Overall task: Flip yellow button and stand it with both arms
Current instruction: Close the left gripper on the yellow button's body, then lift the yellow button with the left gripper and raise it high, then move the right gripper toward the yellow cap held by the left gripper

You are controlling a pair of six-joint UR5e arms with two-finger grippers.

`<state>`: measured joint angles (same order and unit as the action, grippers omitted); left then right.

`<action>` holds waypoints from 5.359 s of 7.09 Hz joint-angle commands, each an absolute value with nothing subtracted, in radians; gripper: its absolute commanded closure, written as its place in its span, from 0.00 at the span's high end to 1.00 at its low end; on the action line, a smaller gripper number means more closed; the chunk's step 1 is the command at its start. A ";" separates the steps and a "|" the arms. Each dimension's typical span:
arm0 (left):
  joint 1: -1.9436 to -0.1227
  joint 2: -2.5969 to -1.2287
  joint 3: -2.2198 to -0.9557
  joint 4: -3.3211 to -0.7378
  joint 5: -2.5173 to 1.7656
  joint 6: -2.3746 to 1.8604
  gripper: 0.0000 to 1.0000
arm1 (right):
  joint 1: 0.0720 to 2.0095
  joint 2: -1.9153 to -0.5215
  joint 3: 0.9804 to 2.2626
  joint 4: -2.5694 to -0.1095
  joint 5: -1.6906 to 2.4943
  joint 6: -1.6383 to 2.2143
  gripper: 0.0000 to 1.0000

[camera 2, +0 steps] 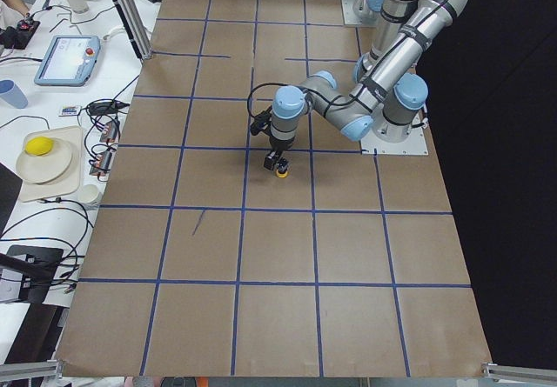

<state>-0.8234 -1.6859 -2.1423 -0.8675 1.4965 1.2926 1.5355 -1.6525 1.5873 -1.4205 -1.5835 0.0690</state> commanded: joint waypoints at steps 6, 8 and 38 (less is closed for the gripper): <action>-0.825 -1.712 -2.209 -0.779 1.557 1.278 0.95 | 1.536 -1.651 1.588 -1.420 -1.591 0.069 1.00; -0.825 -1.712 -2.209 -0.778 1.557 1.279 0.77 | 1.536 -1.651 1.589 -1.422 -1.591 0.069 1.00; -1.496 -1.476 -1.858 -1.559 0.089 0.150 0.23 | 1.465 -1.638 1.586 -1.336 -0.553 1.008 1.00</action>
<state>-1.4956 -1.4752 -1.8578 -1.5582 0.0909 0.1506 1.4441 -1.6321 1.5867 -1.3301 -0.5824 1.0082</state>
